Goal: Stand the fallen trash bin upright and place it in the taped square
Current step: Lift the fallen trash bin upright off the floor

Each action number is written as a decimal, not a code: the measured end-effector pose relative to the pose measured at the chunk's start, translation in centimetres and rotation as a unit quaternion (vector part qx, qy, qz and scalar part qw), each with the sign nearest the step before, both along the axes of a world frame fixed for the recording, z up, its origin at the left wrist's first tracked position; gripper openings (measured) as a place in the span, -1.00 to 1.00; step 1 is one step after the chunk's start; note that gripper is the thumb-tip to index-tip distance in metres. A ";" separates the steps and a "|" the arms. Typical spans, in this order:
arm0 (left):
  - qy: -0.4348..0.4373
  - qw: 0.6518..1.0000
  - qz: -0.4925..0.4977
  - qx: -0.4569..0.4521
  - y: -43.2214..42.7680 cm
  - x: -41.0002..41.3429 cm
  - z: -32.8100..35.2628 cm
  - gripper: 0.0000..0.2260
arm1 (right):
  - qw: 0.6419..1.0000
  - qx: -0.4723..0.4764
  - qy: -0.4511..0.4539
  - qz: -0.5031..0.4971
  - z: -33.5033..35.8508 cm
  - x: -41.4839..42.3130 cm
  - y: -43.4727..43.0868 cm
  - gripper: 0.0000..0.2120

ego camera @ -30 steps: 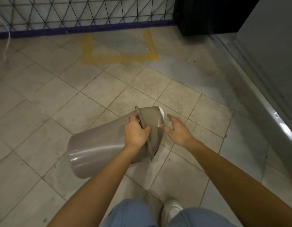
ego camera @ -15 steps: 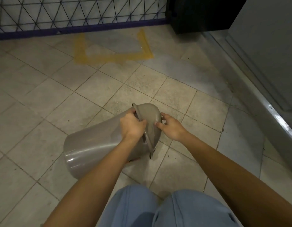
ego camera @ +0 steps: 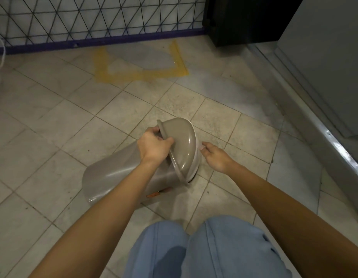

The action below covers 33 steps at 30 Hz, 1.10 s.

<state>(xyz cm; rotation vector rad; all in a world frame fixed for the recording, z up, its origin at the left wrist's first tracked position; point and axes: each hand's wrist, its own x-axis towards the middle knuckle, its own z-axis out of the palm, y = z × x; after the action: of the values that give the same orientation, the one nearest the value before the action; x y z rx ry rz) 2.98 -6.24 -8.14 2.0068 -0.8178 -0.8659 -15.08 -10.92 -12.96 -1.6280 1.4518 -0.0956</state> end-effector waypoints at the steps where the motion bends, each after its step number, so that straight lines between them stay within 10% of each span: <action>1: 0.007 1.000 0.004 -0.005 0.1 0.3 0.4 -0.57 | 1.000 0.009 0.009 -0.006 0.1 -0.2 0.0 -0.48; 15: 0.191 0.976 0.065 -0.079 1.4 3.8 4.1 -0.55 | 0.984 0.148 0.001 -0.096 1.0 0.5 0.6 -0.60; 33: 0.143 0.986 0.067 -0.059 2.6 7.4 4.5 -0.57 | 0.981 0.145 -0.095 -0.088 6.4 0.8 0.4 -0.51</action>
<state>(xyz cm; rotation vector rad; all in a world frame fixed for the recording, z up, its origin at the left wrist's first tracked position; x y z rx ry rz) 10.42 -3.65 -3.63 1.7602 -0.5523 -0.9770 -14.31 -10.55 -6.51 -1.2200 1.3887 -0.1287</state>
